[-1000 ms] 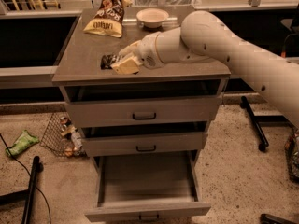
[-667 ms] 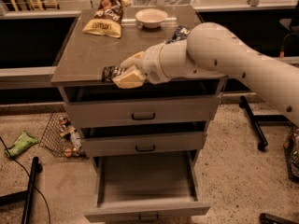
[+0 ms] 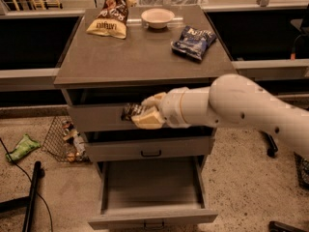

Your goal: Place rxbar chocolate into bottom drawer

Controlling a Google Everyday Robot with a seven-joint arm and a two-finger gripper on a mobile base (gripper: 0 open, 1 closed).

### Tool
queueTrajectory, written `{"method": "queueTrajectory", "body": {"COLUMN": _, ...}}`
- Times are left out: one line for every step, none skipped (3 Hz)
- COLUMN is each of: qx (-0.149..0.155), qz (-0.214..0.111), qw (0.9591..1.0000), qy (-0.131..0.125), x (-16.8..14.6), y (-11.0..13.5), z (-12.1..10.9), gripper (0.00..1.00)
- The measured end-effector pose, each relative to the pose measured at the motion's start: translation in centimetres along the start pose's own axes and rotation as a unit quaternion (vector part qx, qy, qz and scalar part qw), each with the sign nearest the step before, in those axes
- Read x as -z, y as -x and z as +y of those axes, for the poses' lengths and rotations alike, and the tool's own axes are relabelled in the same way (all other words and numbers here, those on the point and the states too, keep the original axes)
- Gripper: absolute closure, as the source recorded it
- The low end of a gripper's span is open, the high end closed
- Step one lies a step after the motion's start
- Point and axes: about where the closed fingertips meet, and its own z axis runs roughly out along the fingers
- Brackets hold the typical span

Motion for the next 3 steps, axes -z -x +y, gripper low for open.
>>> {"method": "queueTrajectory", "body": {"qx": -0.056, "qz": 0.016, "qw": 0.9983, "qy": 0.007, "x": -2.2, "y": -6.0, "z": 1.4, "gripper": 1.0}}
{"method": "queueTrajectory", "body": {"qx": -0.056, "qz": 0.016, "qw": 0.9983, "qy": 0.007, "x": -2.2, "y": -6.0, "z": 1.4, "gripper": 1.0}}
{"method": "queueTrajectory", "body": {"qx": -0.071, "qz": 0.014, "qw": 0.9972, "qy": 0.017, "x": -3.0, "y": -7.1, "z": 1.8, "gripper": 1.0}}
